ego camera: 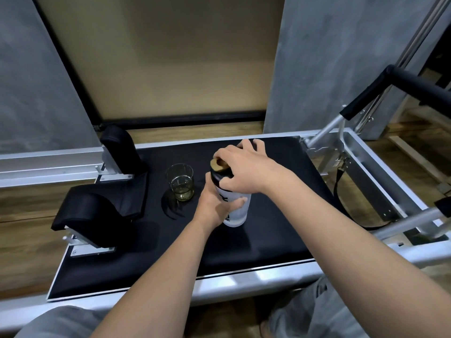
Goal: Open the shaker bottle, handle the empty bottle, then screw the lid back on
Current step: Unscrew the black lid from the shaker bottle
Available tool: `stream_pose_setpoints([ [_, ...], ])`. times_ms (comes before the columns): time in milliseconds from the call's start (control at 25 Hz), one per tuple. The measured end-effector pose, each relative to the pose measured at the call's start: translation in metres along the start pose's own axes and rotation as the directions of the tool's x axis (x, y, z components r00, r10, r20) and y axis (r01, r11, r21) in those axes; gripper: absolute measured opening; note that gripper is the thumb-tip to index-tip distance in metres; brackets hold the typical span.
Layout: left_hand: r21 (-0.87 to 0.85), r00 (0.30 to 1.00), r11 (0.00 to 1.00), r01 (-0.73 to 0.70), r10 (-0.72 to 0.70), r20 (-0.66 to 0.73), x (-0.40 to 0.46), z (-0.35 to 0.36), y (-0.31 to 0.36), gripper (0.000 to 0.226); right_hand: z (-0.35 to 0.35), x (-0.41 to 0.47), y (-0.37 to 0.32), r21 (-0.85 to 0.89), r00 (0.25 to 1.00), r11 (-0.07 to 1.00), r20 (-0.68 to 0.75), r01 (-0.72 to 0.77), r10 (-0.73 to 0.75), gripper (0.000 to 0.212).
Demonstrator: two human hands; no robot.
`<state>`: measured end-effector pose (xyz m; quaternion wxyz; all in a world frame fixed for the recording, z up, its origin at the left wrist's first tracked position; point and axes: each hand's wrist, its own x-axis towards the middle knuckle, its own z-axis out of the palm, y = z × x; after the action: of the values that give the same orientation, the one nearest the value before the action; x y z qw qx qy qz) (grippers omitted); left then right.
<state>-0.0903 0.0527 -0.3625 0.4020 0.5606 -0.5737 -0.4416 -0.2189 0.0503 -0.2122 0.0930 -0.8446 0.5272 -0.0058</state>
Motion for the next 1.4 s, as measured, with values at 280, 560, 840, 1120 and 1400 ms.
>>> stream_pose_setpoints([
  [280, 0.107, 0.996, 0.992, -0.064, 0.069, -0.049, -0.005, 0.0, 0.003, 0.111, 0.007, 0.003, -0.018, 0.043, 0.909, 0.914, -0.096, -0.404, 0.406, 0.116],
  [560, -0.057, 0.999, 0.998, 0.034, -0.034, 0.002, -0.003, -0.002, 0.005, 0.041, -0.004, 0.013, -0.012, 0.038, 0.991, 0.991, -0.032, -0.126, 0.128, 0.052],
  [840, 0.064, 0.999, 0.998, -0.019, 0.022, -0.046, -0.003, 0.006, 0.0, 0.106, 0.011, 0.009, -0.017, -0.17, 0.917, 0.907, -0.183, -0.385, 0.355, 0.099],
  [1120, -0.284, 0.997, 0.956, 0.076, -0.064, 0.049, -0.001, 0.005, 0.019, 0.061, -0.004, 0.009, -0.004, 0.025, 1.0, 0.999, 0.003, -0.031, 0.031, 0.068],
  [1400, 0.024, 0.997, 0.997, 0.072, -0.072, -0.002, -0.008, 0.002, 0.013, 0.088, 0.009, 0.007, -0.012, -0.115, 0.988, 0.982, -0.062, -0.149, 0.142, 0.063],
])
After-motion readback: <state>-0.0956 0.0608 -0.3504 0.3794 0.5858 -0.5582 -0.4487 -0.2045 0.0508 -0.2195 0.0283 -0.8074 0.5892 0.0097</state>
